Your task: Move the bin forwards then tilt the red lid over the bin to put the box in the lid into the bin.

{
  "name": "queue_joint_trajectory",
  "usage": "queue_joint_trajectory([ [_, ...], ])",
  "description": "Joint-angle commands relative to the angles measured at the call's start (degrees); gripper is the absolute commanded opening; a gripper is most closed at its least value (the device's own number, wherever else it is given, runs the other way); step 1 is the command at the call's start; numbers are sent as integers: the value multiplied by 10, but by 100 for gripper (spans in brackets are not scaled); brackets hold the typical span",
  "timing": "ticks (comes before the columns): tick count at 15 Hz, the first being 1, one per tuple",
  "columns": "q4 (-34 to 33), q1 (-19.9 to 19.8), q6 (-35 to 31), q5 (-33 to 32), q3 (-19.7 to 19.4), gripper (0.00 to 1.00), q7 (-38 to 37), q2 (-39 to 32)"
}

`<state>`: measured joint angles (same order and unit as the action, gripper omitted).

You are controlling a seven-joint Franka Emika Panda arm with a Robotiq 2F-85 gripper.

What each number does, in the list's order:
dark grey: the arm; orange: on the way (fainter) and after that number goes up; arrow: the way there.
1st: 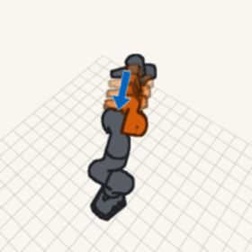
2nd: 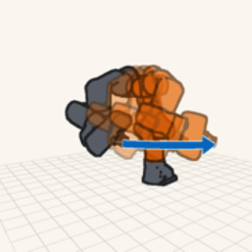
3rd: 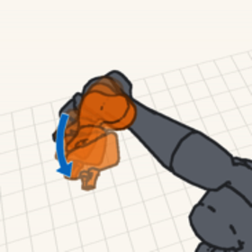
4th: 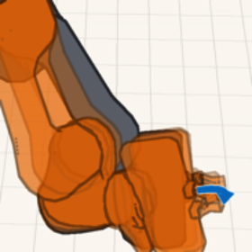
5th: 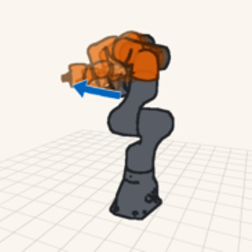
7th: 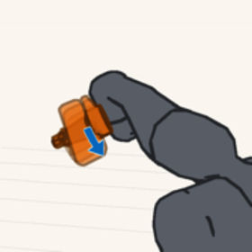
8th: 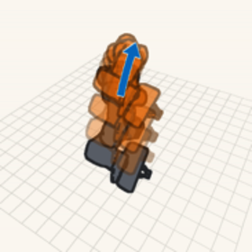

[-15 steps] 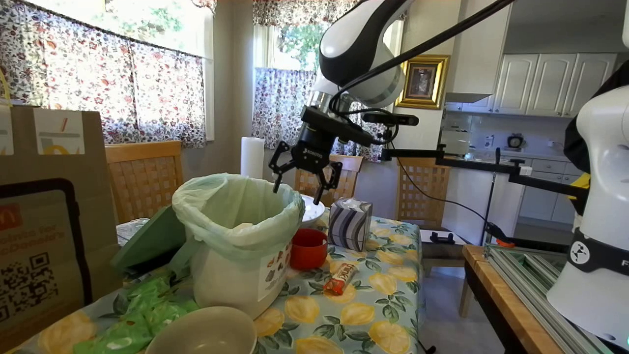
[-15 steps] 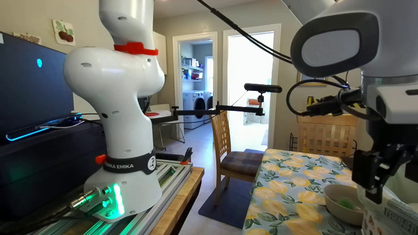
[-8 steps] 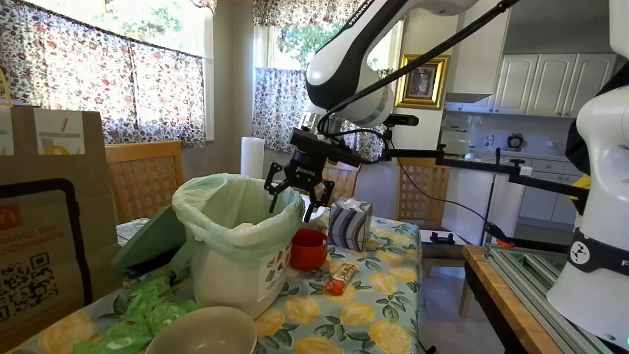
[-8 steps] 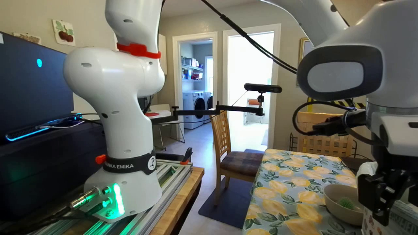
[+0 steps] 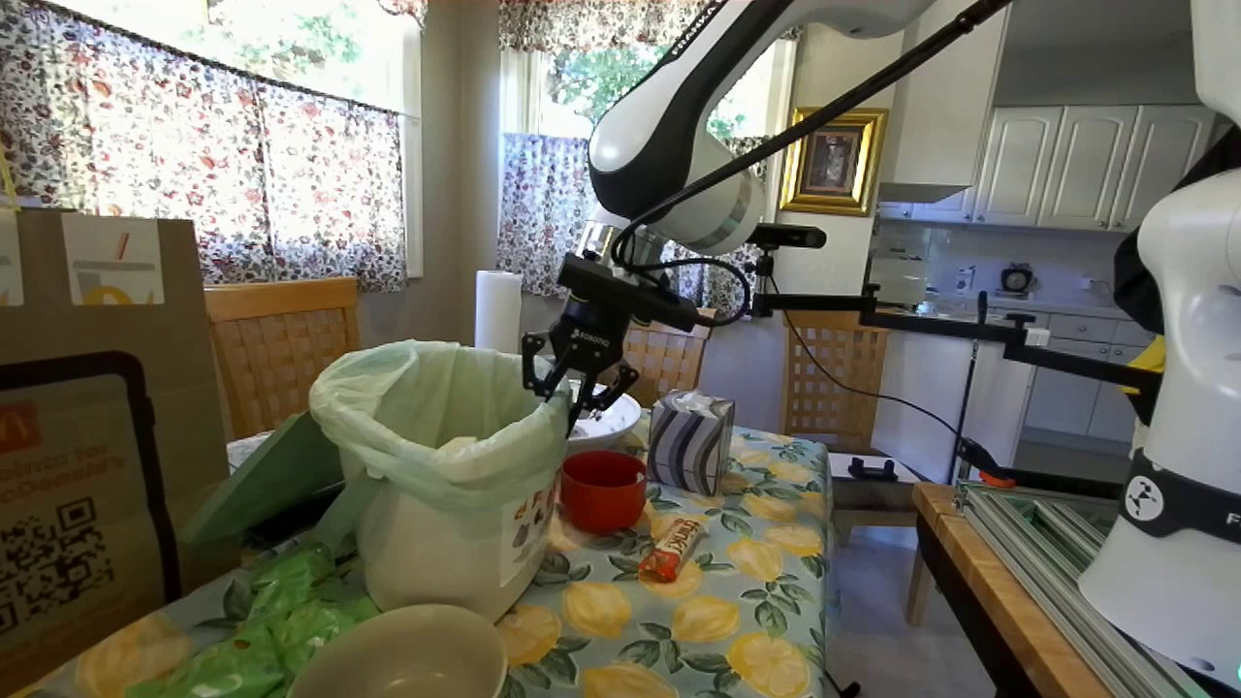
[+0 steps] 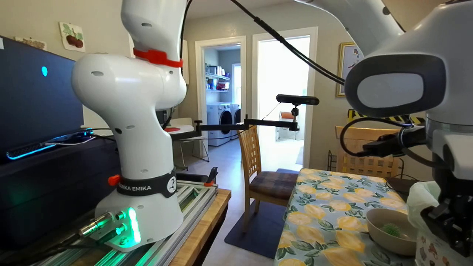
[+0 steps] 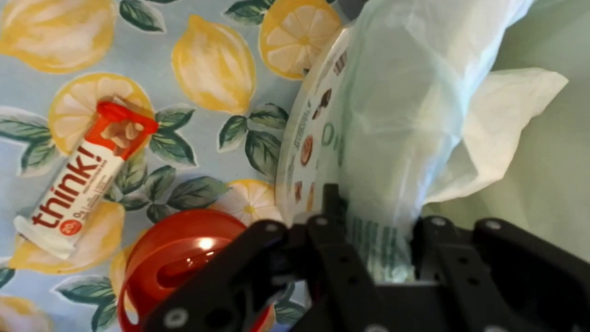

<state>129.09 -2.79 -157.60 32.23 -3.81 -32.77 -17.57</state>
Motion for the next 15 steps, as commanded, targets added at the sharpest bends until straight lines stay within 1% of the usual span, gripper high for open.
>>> queue_joint_trajectory([
  [1,3,-5,7,13,9,1,6,23],
  [3,14,-4,3,16,11,3,8,44],
  [6,25,-7,10,21,14,3,13,68],
  [7,29,-7,6,22,13,0,14,76],
  [9,36,-9,6,25,12,0,17,96],
  [12,47,-12,14,42,12,0,31,125],
  [15,53,-14,20,65,12,0,57,140],
])
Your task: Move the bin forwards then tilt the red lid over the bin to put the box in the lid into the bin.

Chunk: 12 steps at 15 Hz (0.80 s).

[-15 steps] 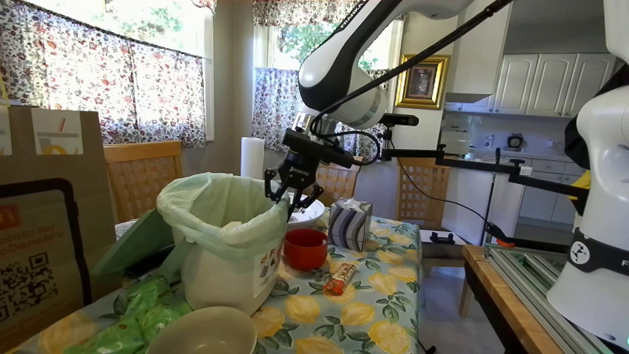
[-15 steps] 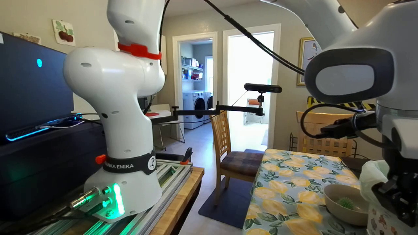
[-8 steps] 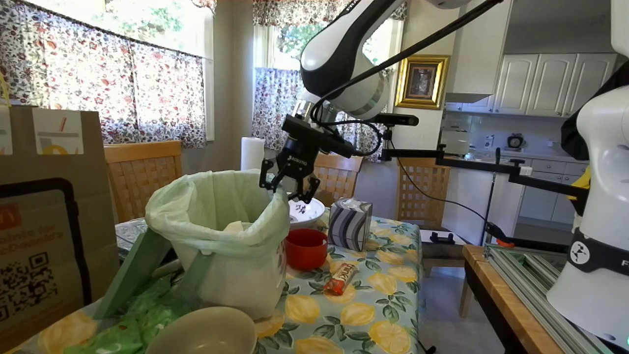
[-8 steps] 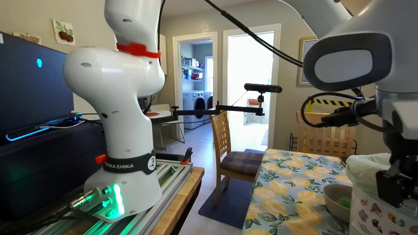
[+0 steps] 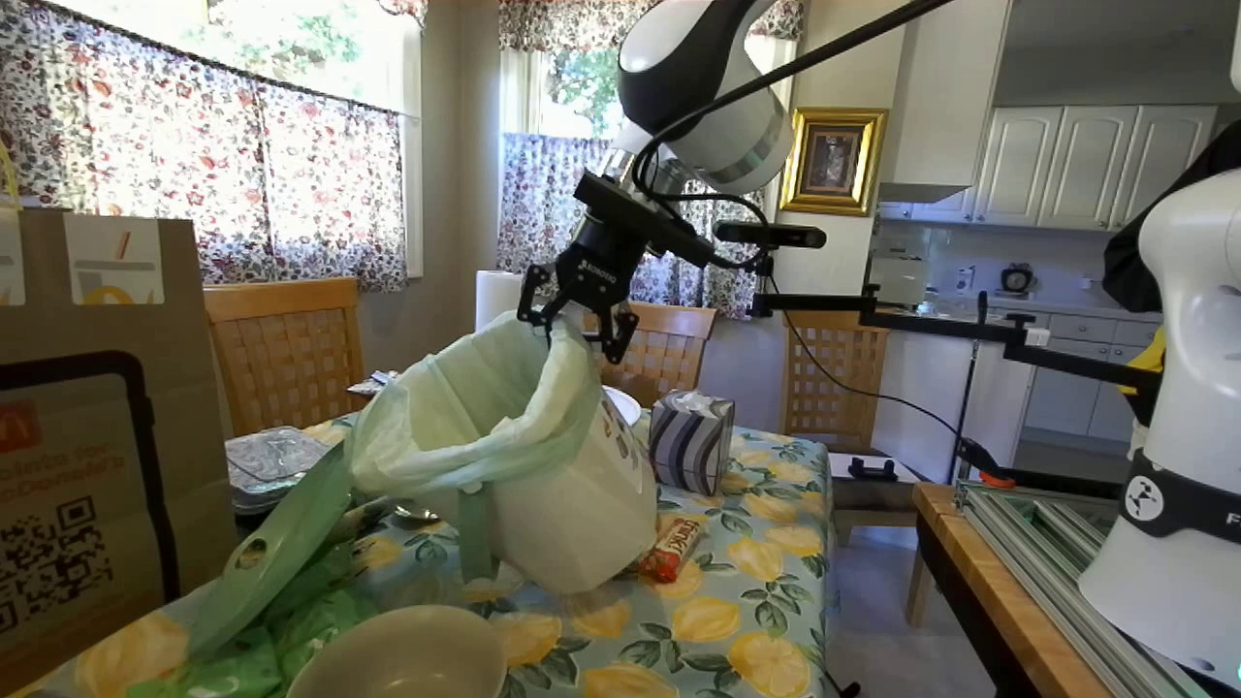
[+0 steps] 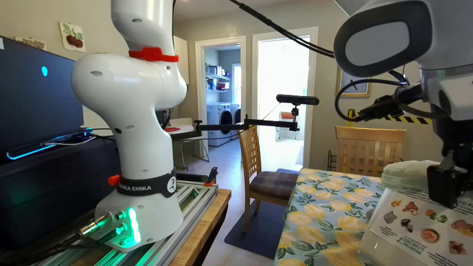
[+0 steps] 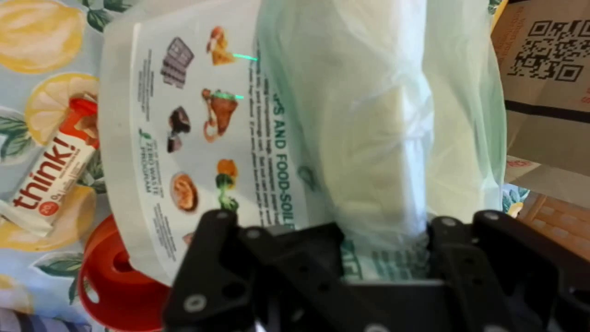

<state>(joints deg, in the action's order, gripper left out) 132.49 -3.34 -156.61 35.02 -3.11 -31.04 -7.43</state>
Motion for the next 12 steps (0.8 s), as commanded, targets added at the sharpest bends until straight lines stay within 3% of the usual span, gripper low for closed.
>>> queue_joint_trajectory([
  [1,20,-8,12,50,5,0,51,44],
  [5,24,-9,51,100,6,0,129,63],
  [12,19,-22,228,105,-16,0,282,70],
])
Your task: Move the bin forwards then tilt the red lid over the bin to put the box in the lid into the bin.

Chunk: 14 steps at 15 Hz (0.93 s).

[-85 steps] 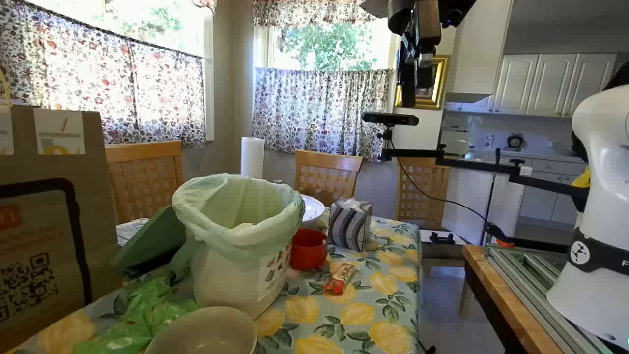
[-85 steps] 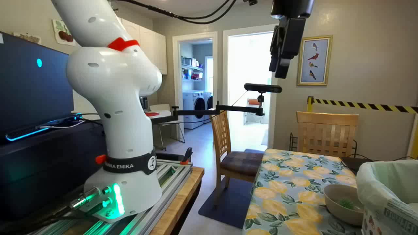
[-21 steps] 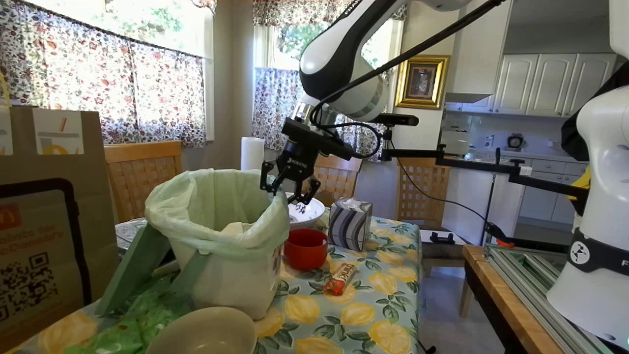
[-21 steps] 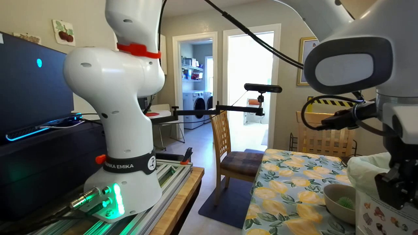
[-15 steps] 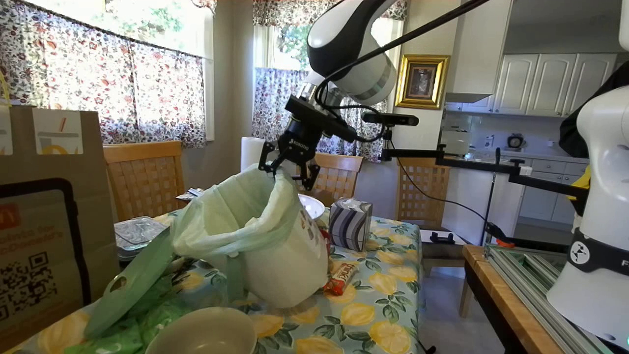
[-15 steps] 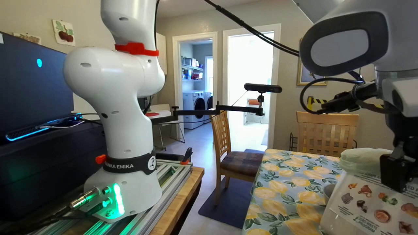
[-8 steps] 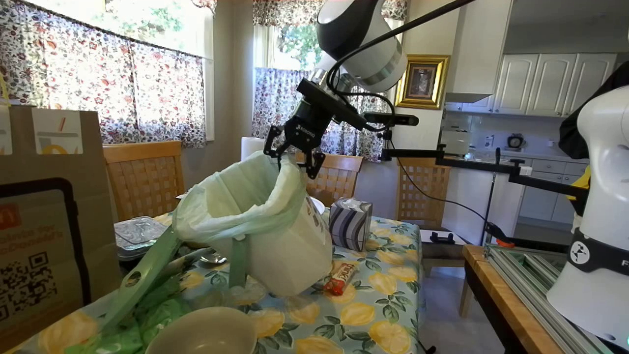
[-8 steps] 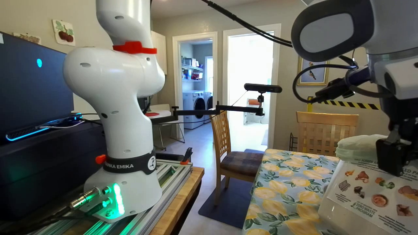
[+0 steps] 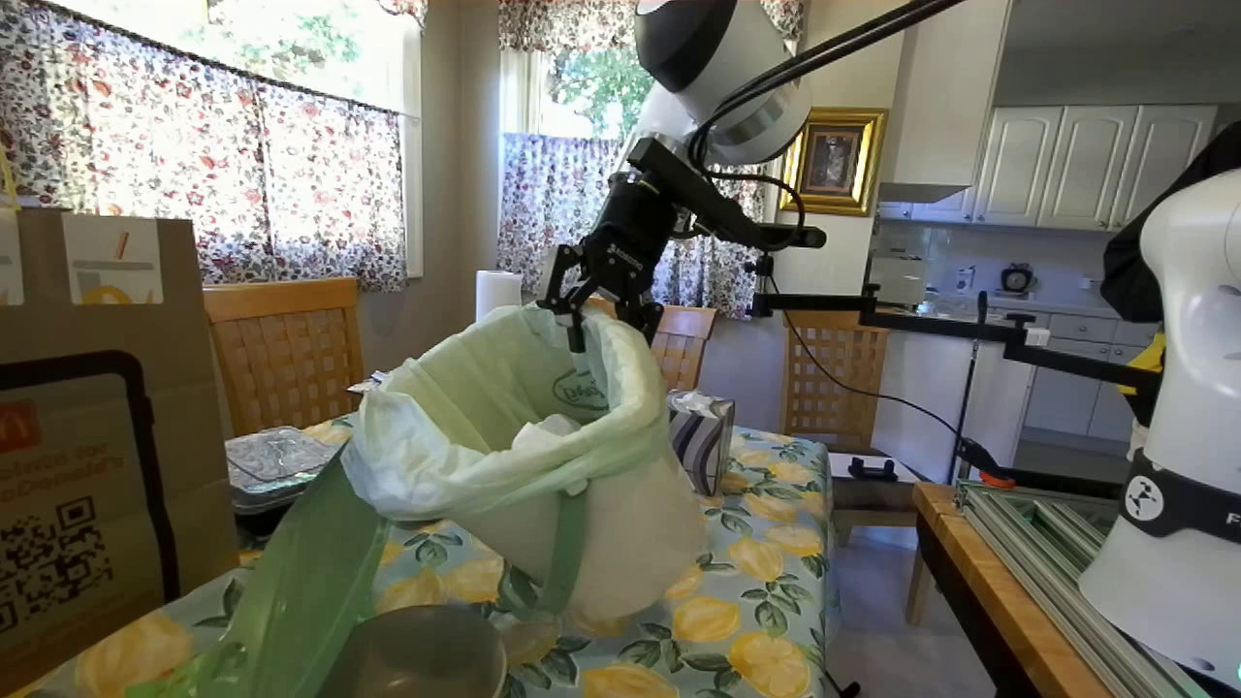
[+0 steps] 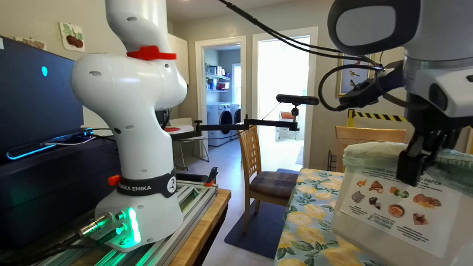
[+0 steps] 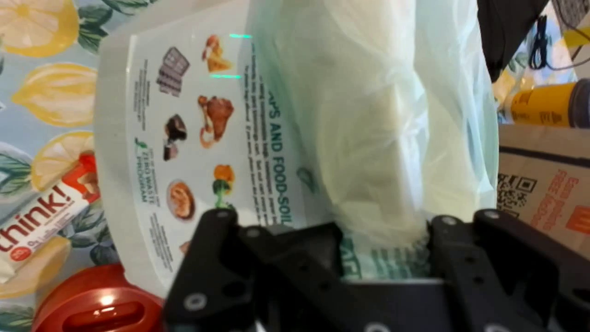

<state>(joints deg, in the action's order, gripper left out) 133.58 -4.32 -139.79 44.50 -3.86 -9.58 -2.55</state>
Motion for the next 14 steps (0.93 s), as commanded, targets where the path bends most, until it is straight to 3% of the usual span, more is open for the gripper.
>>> queue_joint_trajectory([
  [1,6,-15,76,3,-12,0,79,18],
  [14,-37,-30,150,-20,-22,0,194,-58],
])
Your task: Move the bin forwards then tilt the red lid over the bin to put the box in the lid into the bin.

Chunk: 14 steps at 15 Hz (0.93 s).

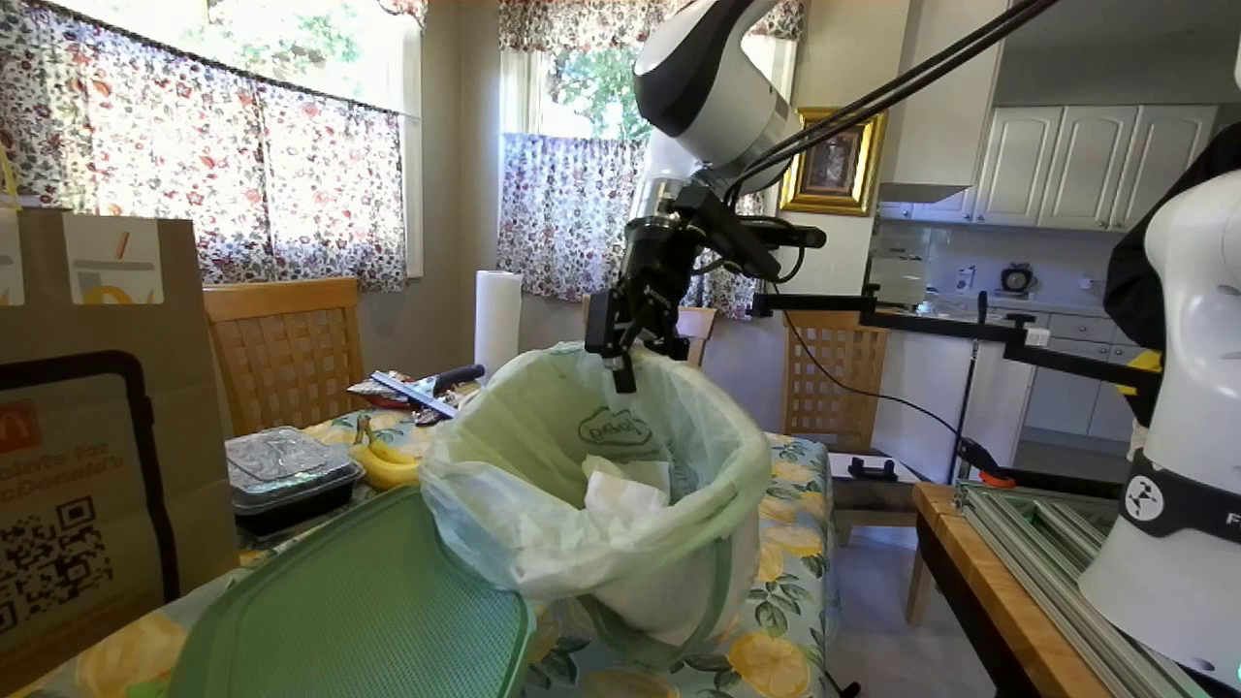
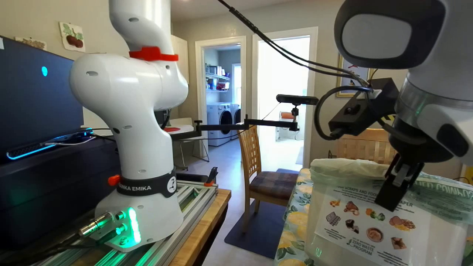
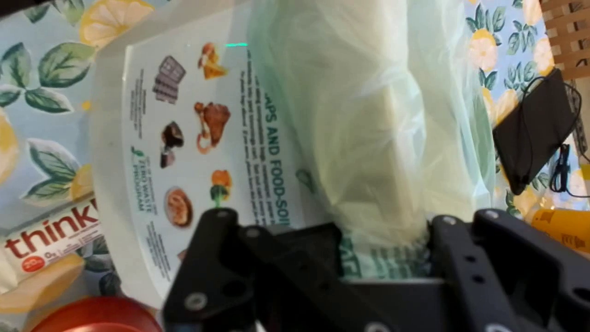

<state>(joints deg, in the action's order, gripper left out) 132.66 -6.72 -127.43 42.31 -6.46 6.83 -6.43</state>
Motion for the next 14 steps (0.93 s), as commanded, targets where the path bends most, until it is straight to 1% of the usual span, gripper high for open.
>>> queue_joint_trajectory([
  [1,-32,-6,28,4,7,0,37,-24],
  [5,-46,-6,31,-4,16,0,62,-42],
  [8,-59,-9,31,-15,18,0,94,-57],
  [11,-73,-12,24,-38,18,0,143,-72],
  [14,-88,-17,32,-52,21,0,173,-87],
])
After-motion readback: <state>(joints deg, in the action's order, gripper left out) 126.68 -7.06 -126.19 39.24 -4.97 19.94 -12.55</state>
